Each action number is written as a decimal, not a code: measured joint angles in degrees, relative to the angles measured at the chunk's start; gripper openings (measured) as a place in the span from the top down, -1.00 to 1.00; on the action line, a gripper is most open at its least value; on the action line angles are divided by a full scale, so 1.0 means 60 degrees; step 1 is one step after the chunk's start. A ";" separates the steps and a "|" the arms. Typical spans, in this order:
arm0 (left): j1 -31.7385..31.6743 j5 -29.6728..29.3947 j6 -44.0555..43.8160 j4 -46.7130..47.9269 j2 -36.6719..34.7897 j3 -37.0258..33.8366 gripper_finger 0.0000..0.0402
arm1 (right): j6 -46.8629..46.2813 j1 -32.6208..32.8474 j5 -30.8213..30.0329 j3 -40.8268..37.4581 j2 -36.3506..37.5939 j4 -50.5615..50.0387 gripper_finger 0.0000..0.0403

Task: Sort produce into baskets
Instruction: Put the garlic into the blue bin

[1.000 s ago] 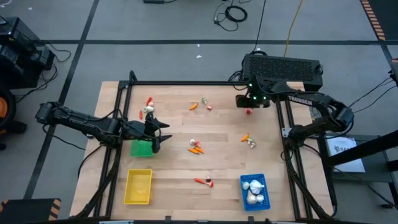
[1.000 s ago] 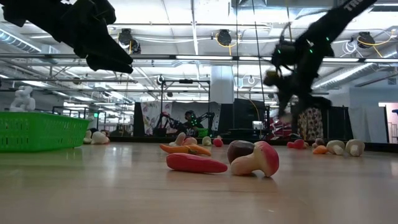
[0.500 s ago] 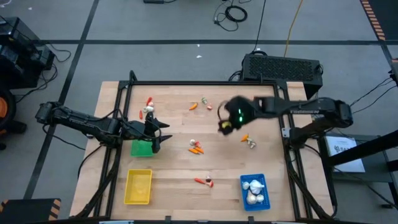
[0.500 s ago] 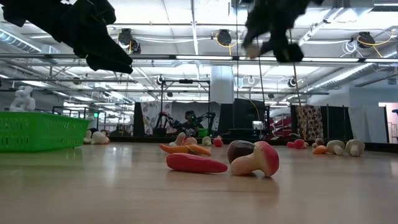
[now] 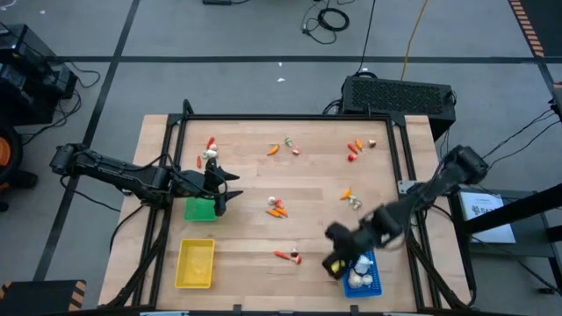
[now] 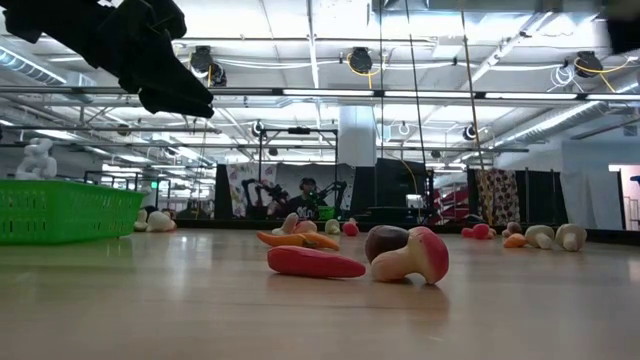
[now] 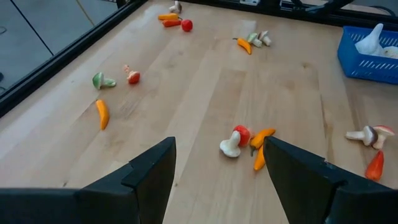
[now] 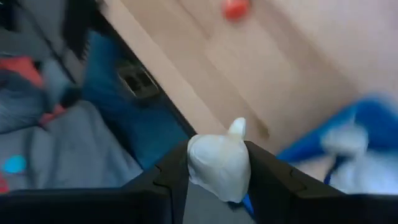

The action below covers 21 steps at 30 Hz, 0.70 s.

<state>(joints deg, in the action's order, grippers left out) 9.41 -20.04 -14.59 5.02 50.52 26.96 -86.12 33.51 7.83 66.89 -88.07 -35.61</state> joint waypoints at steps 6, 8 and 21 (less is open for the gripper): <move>0.0000 -0.0050 0.0261 -0.0157 0.0000 0.0000 -0.24 | -0.1328 0.0612 0.0686 -0.0011 -0.0966 -0.0243 0.38; 0.0000 -0.0125 0.0399 -0.0328 0.0000 0.0000 -0.24 | -0.1332 0.0599 0.0760 -0.0011 -0.1155 -0.0369 0.38; -0.0077 -0.0251 0.1781 -0.1223 0.0000 0.0000 -0.24 | -0.1221 0.0533 0.0967 -0.0011 -0.1269 -0.2083 0.37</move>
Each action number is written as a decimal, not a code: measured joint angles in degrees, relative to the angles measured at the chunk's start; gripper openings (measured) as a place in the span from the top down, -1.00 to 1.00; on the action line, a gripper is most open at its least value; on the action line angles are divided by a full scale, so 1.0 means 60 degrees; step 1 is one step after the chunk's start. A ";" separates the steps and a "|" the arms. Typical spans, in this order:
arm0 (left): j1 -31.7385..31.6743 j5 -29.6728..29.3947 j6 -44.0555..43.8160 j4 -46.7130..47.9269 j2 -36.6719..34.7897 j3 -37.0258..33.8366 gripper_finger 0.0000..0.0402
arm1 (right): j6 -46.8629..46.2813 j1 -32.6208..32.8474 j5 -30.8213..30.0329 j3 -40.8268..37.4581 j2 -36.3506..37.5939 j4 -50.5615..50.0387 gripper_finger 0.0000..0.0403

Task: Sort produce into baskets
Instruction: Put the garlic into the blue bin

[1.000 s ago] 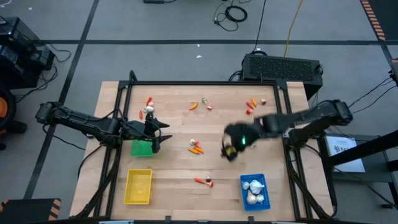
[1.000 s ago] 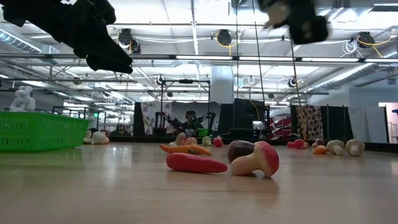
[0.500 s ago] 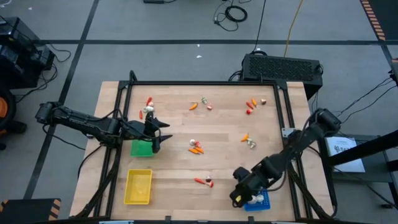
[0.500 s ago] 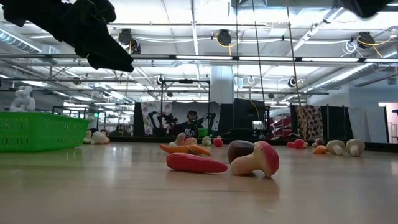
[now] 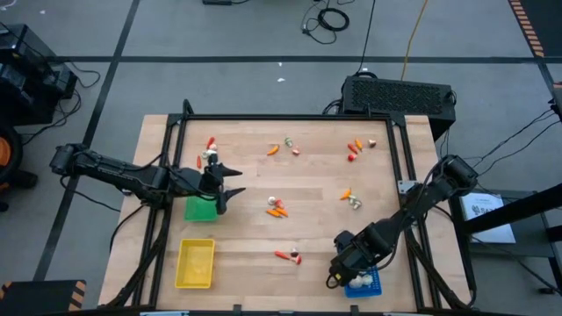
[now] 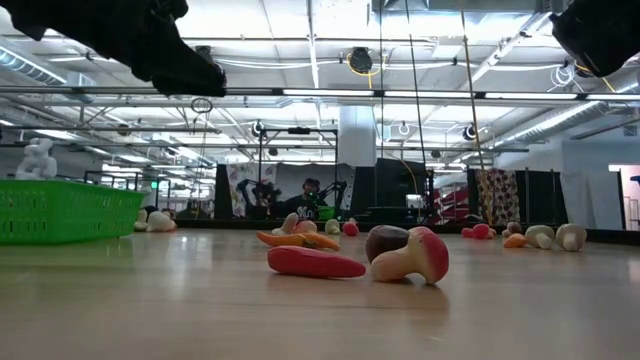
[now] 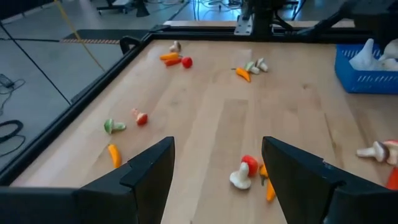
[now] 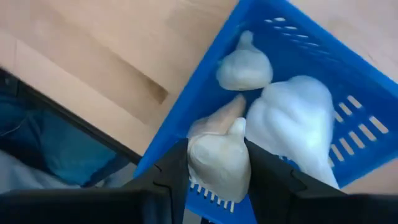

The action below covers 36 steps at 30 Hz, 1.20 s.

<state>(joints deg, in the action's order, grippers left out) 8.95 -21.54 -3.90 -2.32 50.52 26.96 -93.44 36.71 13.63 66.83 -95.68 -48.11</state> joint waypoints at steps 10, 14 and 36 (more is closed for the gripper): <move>-0.0528 0.0000 -0.0022 -0.0052 0.0000 0.0000 -0.24 | 0.0730 -0.0281 -0.0040 0.0000 0.0000 -0.0281 0.04; -0.0553 0.0076 -0.0360 -0.0046 0.0061 0.0000 -0.24 | 0.1153 -0.0335 -0.0026 0.0000 0.0000 -0.0357 -0.09; -0.1181 -0.0993 -0.2486 0.2638 0.0770 0.0190 -0.24 | 0.5135 -0.0596 -1.0436 0.0000 0.0708 -0.0252 -0.07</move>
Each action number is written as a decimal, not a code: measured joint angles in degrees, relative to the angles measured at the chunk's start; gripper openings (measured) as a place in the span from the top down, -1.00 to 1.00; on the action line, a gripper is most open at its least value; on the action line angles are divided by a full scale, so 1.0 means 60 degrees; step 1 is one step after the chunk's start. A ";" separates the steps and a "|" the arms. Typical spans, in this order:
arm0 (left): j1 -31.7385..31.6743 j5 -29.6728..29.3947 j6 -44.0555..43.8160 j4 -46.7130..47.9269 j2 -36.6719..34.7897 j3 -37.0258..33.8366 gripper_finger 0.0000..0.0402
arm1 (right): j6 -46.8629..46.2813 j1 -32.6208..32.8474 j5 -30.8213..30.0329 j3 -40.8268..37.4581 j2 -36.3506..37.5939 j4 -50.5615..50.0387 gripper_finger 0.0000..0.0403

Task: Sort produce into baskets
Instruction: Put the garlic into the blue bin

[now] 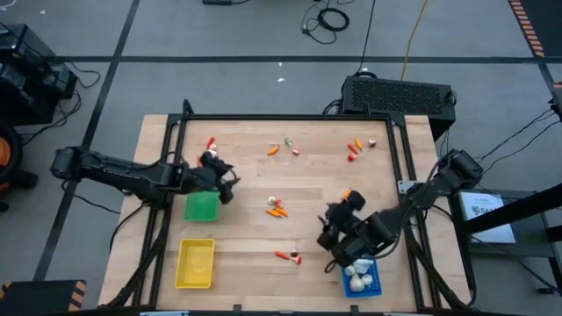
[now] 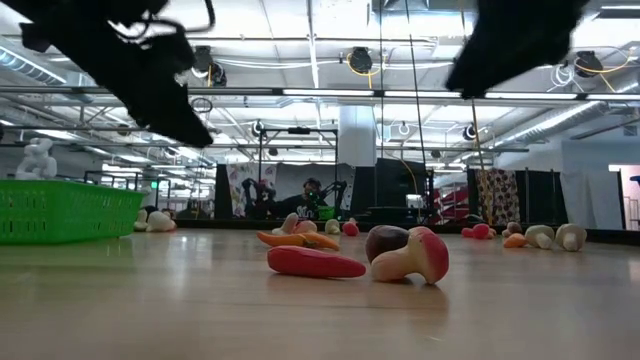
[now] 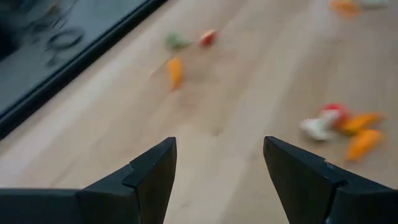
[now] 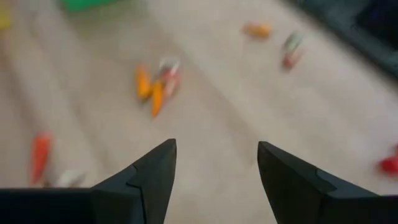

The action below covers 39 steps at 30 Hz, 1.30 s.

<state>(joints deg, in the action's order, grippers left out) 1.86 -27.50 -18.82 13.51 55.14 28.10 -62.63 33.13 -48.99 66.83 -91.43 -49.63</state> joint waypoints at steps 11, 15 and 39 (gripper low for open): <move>-0.4527 0.0886 -0.0065 0.2808 0.0180 0.0819 -0.24 | 0.2812 -0.1840 0.0997 0.0000 -0.0035 0.1462 -0.07; -0.5636 0.1143 -0.0049 0.3248 0.0659 0.0811 -0.24 | 0.3146 -0.1907 0.1168 0.0000 -0.0085 0.1421 -0.07; -0.6253 0.1904 0.1036 0.1797 0.3235 0.0807 -0.24 | 0.3328 -0.1951 0.1459 0.0000 -0.0085 0.2029 -0.07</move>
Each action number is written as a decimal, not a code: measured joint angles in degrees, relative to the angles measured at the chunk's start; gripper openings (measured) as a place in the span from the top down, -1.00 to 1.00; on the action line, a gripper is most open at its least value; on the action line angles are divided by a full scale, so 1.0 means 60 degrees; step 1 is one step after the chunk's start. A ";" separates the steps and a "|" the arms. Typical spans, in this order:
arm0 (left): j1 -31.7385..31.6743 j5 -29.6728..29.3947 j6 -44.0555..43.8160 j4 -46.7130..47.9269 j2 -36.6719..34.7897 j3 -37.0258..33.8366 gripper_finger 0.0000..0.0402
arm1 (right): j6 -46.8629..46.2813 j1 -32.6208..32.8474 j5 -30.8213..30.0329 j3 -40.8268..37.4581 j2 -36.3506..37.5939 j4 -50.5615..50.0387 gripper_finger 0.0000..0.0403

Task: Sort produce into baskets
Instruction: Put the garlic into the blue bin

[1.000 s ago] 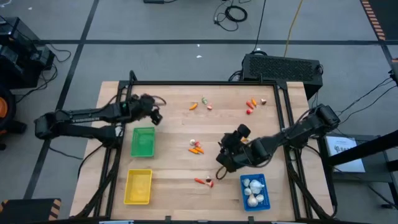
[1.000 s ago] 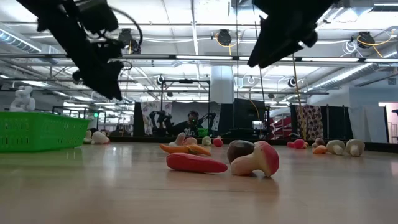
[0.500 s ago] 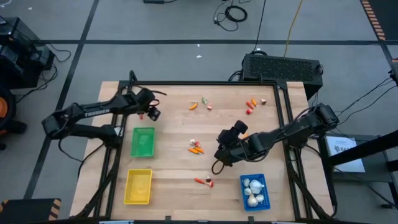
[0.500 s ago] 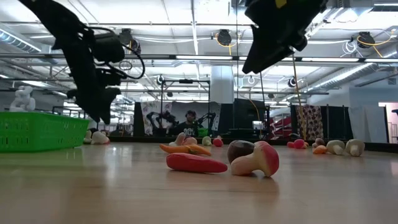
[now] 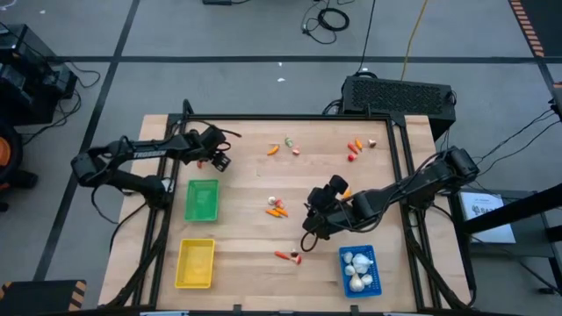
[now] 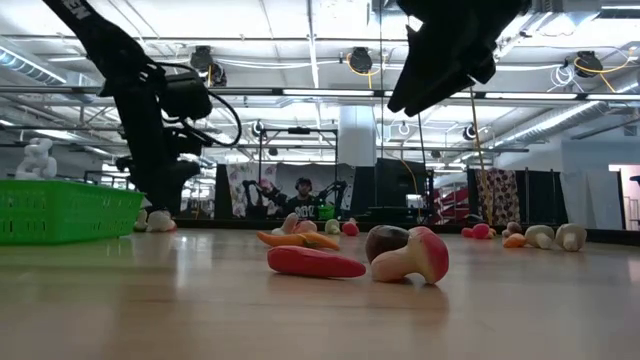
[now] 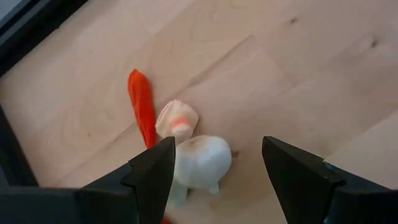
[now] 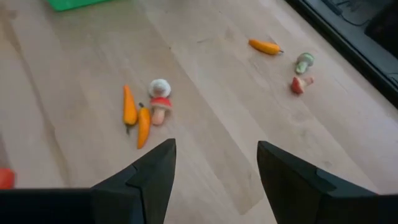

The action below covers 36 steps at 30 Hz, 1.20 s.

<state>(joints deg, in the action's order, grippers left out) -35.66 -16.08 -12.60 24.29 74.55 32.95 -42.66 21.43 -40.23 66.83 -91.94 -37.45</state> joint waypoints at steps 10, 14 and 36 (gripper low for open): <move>0.0000 -0.0079 0.0180 0.0028 0.0673 -0.0007 -0.24 | -0.0428 0.0334 -0.0025 0.0000 -0.0001 -0.0008 -0.07; 0.0000 -0.0075 0.0178 0.0054 0.0777 -0.0007 -0.24 | -0.0530 0.0471 -0.0025 0.0000 -0.0004 -0.0011 -0.07; 0.0011 0.0680 0.0160 0.0536 0.0807 0.0004 -0.14 | -0.0454 0.0503 -0.0127 0.0000 -0.0007 -0.0013 -0.07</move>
<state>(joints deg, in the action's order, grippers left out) -35.59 -12.00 -11.64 27.51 79.40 32.97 -45.39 24.45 -40.99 66.83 -91.98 -37.53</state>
